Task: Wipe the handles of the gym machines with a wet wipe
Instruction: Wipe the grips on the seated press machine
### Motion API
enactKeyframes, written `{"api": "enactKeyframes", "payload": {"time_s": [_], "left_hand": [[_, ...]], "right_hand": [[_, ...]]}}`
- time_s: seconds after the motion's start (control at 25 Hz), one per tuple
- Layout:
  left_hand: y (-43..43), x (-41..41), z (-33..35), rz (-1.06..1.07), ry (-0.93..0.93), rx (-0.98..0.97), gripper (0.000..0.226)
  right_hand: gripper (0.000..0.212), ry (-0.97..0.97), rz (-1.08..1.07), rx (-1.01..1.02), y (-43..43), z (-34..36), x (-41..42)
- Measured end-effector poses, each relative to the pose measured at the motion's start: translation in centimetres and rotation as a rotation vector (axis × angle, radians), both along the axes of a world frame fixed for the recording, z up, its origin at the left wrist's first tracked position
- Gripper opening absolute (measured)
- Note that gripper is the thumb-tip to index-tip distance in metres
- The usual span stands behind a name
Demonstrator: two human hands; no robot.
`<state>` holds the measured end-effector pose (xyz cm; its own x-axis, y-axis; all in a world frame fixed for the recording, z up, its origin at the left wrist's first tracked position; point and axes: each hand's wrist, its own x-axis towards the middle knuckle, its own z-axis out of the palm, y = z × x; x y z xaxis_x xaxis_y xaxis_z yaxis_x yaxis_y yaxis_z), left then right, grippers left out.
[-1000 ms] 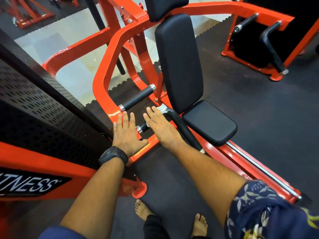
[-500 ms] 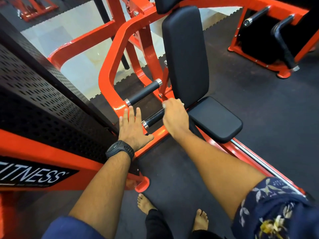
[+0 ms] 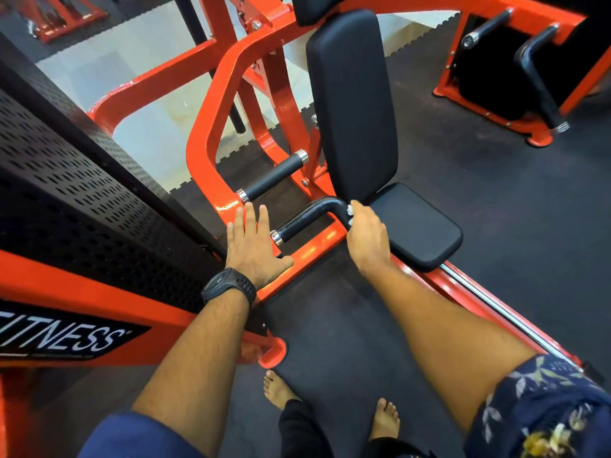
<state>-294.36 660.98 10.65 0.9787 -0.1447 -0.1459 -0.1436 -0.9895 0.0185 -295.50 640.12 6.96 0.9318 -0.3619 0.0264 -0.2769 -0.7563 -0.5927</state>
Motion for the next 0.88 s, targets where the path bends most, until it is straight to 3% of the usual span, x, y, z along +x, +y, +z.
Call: {"api": "enactKeyframes", "payload": {"time_s": [0.12, 0.28, 0.44, 0.6, 0.68, 0.76, 0.88], "left_hand": [[0.0, 0.1, 0.0, 0.003, 0.002, 0.004, 0.119], [0.0, 0.1, -0.1, 0.010, 0.005, 0.019, 0.118], [-0.2, 0.3, -0.1, 0.017, -0.011, 0.025, 0.119], [-0.2, 0.0, 0.0, 0.015, -0.009, 0.033, 0.118], [-0.3, 0.2, 0.0, 0.011, -0.017, 0.031, 0.118], [-0.3, 0.2, 0.0, 0.012, -0.007, 0.032, 0.118], [-0.3, 0.0, 0.0, 0.021, -0.017, 0.025, 0.117]], "right_hand": [[0.057, 0.004, 0.058, -0.035, 0.2, -0.3, -1.8], [0.039, 0.197, -0.086, 0.071, -2.0, -1.0, -3.0], [0.024, 0.088, 0.049, -0.061, -1.6, 0.6, -2.7], [0.019, 0.217, -0.021, -0.142, -3.1, -1.4, -6.6], [0.020, 0.165, -0.085, -0.073, -2.5, -1.9, -7.7], [0.005, 0.107, -0.192, 0.068, -2.7, -2.2, -8.1], [0.019, 0.057, -0.273, 0.217, -3.4, -2.9, -8.8]]}}
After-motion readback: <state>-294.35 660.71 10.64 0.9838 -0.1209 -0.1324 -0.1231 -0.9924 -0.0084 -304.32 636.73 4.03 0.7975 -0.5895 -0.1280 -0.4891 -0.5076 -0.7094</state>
